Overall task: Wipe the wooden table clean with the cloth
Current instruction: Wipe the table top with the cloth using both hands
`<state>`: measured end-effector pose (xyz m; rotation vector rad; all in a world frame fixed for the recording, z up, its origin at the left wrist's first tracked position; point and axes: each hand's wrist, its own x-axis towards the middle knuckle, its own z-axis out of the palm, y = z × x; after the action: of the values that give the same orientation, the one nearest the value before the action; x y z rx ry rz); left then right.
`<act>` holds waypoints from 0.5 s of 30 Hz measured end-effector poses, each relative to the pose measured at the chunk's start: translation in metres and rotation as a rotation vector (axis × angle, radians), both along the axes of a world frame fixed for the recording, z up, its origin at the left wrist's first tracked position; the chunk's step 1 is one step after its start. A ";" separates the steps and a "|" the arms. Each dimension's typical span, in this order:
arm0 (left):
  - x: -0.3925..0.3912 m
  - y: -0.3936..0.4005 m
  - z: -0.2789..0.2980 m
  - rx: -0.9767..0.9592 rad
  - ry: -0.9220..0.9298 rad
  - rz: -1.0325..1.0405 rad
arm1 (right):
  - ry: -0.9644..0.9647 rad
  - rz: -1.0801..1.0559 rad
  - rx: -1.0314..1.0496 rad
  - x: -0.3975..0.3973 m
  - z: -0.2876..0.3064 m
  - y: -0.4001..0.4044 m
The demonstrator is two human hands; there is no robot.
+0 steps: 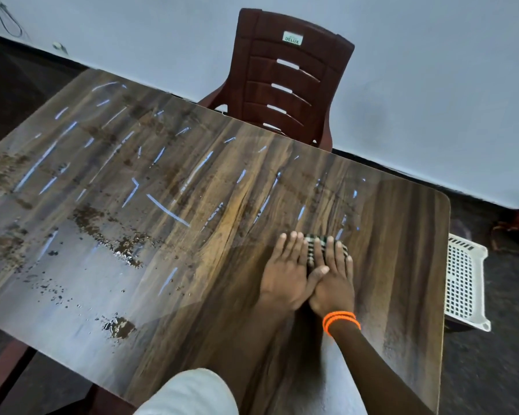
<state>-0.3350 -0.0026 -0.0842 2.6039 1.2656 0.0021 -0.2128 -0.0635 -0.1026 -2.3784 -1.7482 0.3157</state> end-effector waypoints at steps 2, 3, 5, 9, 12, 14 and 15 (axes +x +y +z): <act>-0.016 0.018 -0.002 0.017 -0.004 0.033 | 0.001 0.035 -0.019 -0.013 -0.003 0.025; -0.027 0.024 -0.004 0.023 -0.010 0.051 | 0.001 0.058 -0.026 -0.021 -0.004 0.035; -0.050 0.030 -0.008 0.042 -0.023 0.096 | 0.011 0.113 -0.026 -0.041 -0.005 0.047; -0.092 0.010 -0.014 0.073 -0.064 0.180 | 0.038 0.202 0.012 -0.080 -0.004 0.038; -0.103 -0.024 -0.009 0.081 -0.045 0.186 | 0.050 0.257 0.019 -0.085 -0.002 0.004; -0.093 -0.051 -0.005 0.050 -0.047 0.188 | 0.051 0.269 0.027 -0.076 0.001 -0.024; -0.085 -0.064 -0.004 0.027 -0.059 0.185 | 0.052 0.262 0.032 -0.068 0.001 -0.039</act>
<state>-0.4201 -0.0664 -0.0877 2.4791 1.4896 0.1291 -0.2808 -0.1022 -0.1013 -2.0996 -2.0259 0.3770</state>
